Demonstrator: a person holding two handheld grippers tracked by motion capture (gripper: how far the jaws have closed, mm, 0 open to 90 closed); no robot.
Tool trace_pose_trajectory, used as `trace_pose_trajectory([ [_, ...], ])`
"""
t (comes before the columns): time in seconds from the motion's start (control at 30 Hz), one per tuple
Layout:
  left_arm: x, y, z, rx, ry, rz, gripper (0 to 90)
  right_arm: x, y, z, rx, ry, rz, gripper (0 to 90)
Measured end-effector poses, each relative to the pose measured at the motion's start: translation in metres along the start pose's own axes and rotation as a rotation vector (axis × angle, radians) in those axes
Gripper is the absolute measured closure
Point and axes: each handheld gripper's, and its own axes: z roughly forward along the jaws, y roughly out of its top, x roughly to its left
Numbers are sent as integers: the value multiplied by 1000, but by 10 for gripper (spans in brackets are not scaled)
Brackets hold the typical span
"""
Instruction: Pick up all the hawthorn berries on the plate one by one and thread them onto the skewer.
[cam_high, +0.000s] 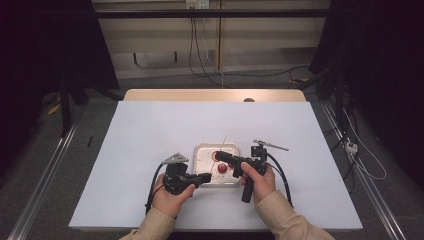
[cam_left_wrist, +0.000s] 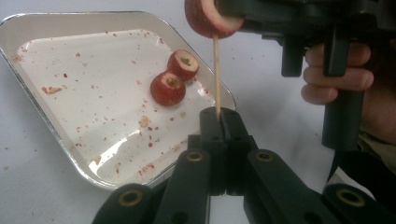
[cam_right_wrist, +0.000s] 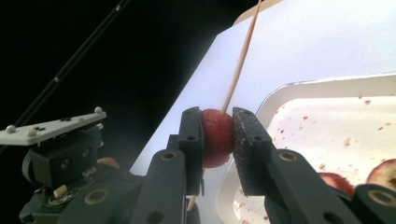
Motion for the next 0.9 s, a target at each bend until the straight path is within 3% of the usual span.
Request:
trace_pose_trajectory([
  [0.23, 0, 0, -1, -30, 3, -18, 898, 2, -2, 1, 8, 12, 0, 745],
  [0.9, 1, -1, -1, -42, 2, -31, 899, 2, -5, 3, 28, 14, -21, 743],
])
